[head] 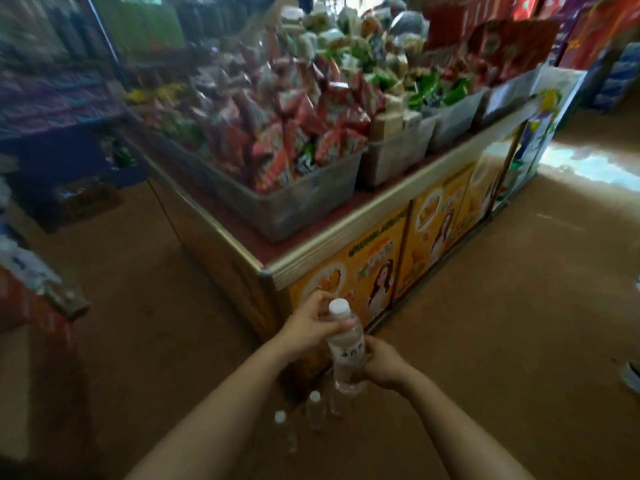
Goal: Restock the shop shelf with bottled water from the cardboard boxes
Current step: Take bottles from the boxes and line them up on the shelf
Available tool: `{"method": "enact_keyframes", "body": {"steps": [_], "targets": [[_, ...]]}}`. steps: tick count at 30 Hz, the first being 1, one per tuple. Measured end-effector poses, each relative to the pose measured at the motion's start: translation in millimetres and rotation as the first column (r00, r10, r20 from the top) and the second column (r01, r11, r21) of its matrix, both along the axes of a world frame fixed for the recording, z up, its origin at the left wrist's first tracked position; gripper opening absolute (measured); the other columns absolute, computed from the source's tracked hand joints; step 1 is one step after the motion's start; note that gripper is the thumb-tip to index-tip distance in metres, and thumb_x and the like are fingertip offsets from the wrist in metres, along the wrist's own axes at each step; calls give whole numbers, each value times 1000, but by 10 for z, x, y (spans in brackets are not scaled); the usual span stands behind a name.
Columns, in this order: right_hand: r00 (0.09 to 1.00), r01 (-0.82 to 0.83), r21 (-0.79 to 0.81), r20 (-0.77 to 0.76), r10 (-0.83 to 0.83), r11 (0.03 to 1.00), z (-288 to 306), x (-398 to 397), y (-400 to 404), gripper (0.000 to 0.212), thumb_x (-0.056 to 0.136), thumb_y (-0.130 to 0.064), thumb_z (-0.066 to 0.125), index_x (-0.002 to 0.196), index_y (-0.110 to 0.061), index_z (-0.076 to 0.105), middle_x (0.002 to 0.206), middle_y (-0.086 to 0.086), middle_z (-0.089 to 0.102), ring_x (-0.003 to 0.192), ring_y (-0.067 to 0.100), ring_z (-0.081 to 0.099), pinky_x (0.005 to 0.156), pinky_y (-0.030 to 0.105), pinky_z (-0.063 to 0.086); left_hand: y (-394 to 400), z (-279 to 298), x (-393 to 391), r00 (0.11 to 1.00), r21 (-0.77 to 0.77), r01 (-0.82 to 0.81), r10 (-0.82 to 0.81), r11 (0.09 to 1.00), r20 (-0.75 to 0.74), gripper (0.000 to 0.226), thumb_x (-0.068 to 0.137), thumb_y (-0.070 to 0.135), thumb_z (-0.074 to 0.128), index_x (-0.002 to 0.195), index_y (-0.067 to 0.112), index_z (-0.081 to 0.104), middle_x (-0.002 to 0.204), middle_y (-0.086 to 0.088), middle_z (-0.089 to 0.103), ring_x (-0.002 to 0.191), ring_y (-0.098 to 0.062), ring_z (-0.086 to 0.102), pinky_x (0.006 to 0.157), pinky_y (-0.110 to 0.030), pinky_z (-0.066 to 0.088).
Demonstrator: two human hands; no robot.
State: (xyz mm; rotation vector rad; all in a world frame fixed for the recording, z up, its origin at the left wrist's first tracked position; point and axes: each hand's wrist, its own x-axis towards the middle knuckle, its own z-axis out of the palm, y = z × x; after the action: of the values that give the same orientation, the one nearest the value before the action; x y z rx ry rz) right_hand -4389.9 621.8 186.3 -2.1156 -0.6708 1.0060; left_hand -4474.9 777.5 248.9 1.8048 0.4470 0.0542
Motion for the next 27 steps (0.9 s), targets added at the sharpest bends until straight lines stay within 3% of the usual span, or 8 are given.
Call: {"method": "enact_keyframes", "body": {"steps": [5, 9, 13, 15, 18, 20, 23, 27], "targets": [[999, -51, 111, 9, 50, 993, 1387, -85, 263, 64, 60, -22, 81, 119, -30, 60, 111, -8, 68, 106, 11, 63, 94, 39, 53, 161, 1482, -273, 986, -85, -153, 158, 985, 55, 42, 74, 15, 78, 109, 10, 54, 106, -7, 66, 98, -19, 65, 86, -32, 55], [993, -111, 176, 53, 103, 978, 2407, -295, 541, 58, 63, -18, 84, 116, -28, 61, 105, -8, 69, 99, 7, 64, 89, 29, 55, 263, 2527, -604, 936, -53, -307, 312, 950, 161, 36, 80, 12, 72, 111, 3, 55, 97, -7, 67, 82, -14, 65, 71, -23, 54], [982, -180, 277, 104, 156, 944, 3214, -624, 773, 48, 58, -26, 88, 100, -35, 66, 94, -8, 73, 89, 5, 68, 86, 33, 56, 254, 3348, -1008, 846, -4, -485, 471, 874, 249, 44, 78, 26, 76, 114, 8, 59, 109, -4, 66, 99, -16, 63, 85, -30, 53], [970, -237, 307, 125, 208, 922, 3550, -819, 856, 49, 57, -28, 89, 100, -33, 68, 93, -7, 74, 88, 6, 69, 86, 35, 57, 225, 3680, -1264, 812, 8, -541, 520, 841, 266, 48, 76, 33, 76, 116, 11, 60, 111, 0, 66, 100, -11, 63, 84, -24, 52], [942, -335, 348, 153, 300, 876, 4026, -1124, 953, 51, 58, -26, 90, 104, -26, 69, 93, -5, 74, 86, 8, 70, 84, 36, 58, 84, 4144, -1722, 764, -27, -591, 569, 807, 303, 31, 81, 25, 72, 111, 19, 66, 98, 8, 68, 88, -3, 64, 66, -7, 49], [919, -394, 369, 178, 351, 842, 4269, -1362, 1001, 54, 54, -31, 91, 104, -26, 69, 94, -5, 74, 85, 10, 71, 79, 37, 60, -24, 4368, -2071, 750, -30, -605, 582, 796, 315, 25, 82, 23, 71, 105, 31, 65, 98, 11, 69, 91, -4, 64, 72, -12, 50], [856, -517, 383, 218, 469, 765, 4543, -1816, 1070, 51, 54, -34, 90, 100, -27, 69, 93, -3, 74, 84, 12, 72, 77, 39, 60, -181, 4605, -2614, 708, -24, -650, 616, 760, 346, 35, 81, 14, 72, 108, 35, 62, 112, 1, 68, 104, -14, 64, 88, -28, 52], [761, -647, 394, 279, 586, 653, 4792, -2577, 1149, 51, 56, -38, 89, 102, -27, 71, 91, -6, 75, 84, 7, 71, 83, 36, 59, -376, 4823, -3373, 606, 48, -767, 699, 639, 380, 49, 82, 5, 70, 126, 19, 55, 110, -3, 65, 96, -11, 63, 74, -11, 52]]}}
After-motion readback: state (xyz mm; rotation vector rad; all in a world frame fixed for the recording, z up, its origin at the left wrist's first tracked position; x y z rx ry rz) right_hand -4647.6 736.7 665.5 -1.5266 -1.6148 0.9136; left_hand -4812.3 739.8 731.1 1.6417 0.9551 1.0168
